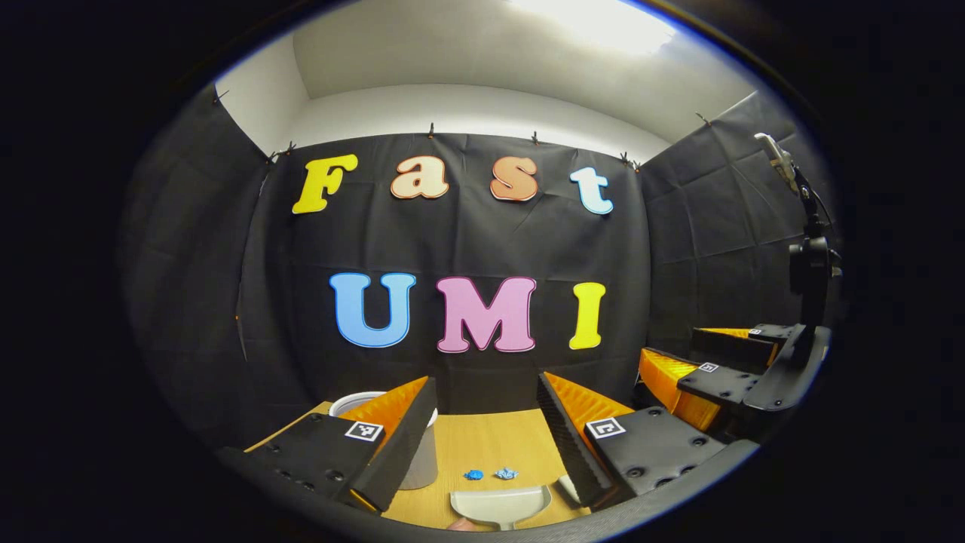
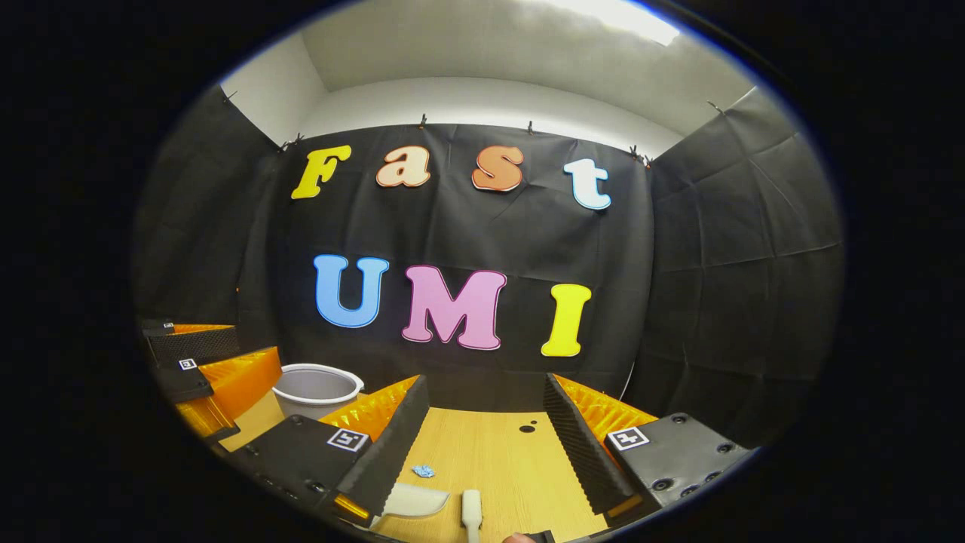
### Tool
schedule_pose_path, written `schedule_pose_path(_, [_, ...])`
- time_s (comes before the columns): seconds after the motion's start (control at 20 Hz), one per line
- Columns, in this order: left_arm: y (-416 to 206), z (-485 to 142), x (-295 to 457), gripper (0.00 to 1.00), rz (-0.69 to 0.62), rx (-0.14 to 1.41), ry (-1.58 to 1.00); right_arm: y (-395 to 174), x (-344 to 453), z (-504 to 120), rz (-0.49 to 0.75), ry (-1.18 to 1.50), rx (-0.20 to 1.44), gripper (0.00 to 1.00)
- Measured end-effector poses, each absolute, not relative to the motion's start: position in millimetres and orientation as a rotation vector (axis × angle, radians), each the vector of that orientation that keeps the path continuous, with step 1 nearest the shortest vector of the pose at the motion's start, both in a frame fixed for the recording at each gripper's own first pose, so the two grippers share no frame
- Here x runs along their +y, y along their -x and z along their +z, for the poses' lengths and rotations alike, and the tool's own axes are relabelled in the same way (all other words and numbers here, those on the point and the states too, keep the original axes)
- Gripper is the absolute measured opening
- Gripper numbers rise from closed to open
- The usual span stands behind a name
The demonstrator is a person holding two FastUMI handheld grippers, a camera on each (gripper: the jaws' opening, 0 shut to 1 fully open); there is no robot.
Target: Pick up the small broom and dustpan from the desktop, sweep the trash into the dustpan with the broom, and then empty the trash into the garbage bin.
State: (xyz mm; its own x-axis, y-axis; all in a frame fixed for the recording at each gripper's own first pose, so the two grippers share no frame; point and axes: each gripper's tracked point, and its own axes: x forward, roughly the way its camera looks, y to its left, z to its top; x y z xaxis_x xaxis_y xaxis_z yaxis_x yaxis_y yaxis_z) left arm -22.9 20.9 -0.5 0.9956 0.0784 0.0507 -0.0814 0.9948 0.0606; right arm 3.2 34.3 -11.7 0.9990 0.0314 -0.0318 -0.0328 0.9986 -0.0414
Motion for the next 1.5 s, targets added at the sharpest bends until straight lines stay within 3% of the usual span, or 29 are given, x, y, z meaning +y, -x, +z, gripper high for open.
schedule_pose_path(0.25, [25.3,-10.0,25.4,0.82,0.077,-0.042,-0.057,-5.6,35.9,-22.4,0.024,0.048,0.060,0.99])
schedule_pose_path(0.3, [25.9,-14.0,25.9,0.80,0.070,-0.030,-0.046,-5.0,36.9,-22.8,0.025,0.046,0.063,0.94])
schedule_pose_path(0.35, [25.8,-18.8,26.0,0.80,0.066,-0.016,-0.036,-5.6,37.4,-23.5,0.023,0.047,0.063,0.99])
schedule_pose_path(0.85, [10.2,-64.0,17.4,0.80,0.034,0.114,-0.050,-20.7,34.5,-48.8,0.013,0.034,0.130,0.99])
schedule_pose_path(1.05, [13.2,-102.3,23.3,0.80,0.028,0.197,-0.055,-26.7,29.4,-77.4,0.005,0.017,0.215,0.99])
schedule_pose_path(1.1, [14.8,-112.3,24.5,0.80,0.029,0.224,-0.042,-28.5,28.7,-86.1,0.005,0.021,0.237,0.94])
schedule_pose_path(1.25, [16.0,-141.7,17.1,0.82,-0.003,0.311,0.025,-30.9,29.7,-118.1,0.013,0.016,0.323,0.99])
schedule_pose_path(1.35, [15.9,-167.5,11.3,0.80,-0.022,0.392,0.064,-30.3,32.0,-146.8,0.028,-0.009,0.403,0.94])
schedule_pose_path(1.4, [14.6,-178.7,8.8,0.80,-0.027,0.431,0.082,-31.0,33.1,-164.0,0.039,-0.022,0.457,0.99])
schedule_pose_path(1.5, [10.9,-203.6,0.0,0.81,-0.049,0.523,0.116,-26.7,33.0,-199.1,0.054,-0.068,0.585,0.99])
